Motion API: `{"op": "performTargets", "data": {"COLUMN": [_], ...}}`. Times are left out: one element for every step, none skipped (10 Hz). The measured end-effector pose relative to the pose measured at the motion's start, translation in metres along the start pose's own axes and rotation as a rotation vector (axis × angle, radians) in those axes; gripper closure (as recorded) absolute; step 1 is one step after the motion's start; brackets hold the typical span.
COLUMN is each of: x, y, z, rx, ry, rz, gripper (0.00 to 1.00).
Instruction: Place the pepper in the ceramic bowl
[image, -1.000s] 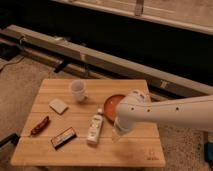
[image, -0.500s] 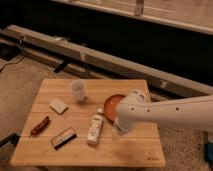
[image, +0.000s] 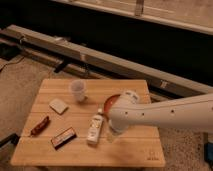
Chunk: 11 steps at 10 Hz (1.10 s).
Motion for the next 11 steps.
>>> {"op": "performTargets", "data": {"x": [-0.020, -0.033, -0.048, -0.063, -0.079, -0.090, -0.103, -0.117, -0.130, -0.140, -0.153], "y": [0.013, 0.023, 0.036, 0.051, 0.067, 0.078, 0.089, 0.101, 0.112, 0.121, 0.132], "z": [-0.003, -0.004, -0.005, -0.005, -0.004, -0.003, -0.002, 0.000, 0.001, 0.003, 0.005], "rx": [0.017, 0.030, 0.042, 0.051, 0.058, 0.059, 0.061, 0.061, 0.057, 0.055, 0.049], "ry": [-0.024, -0.041, -0.058, -0.073, -0.089, -0.096, -0.104, -0.110, -0.120, -0.123, -0.132], "rz": [-0.092, -0.156, -0.234, -0.315, -0.403, -0.451, -0.502, -0.553, -0.595, -0.630, -0.671], "gripper": [0.35, 0.35, 0.35, 0.35, 0.35, 0.35, 0.35, 0.35, 0.35, 0.35, 0.35]}}
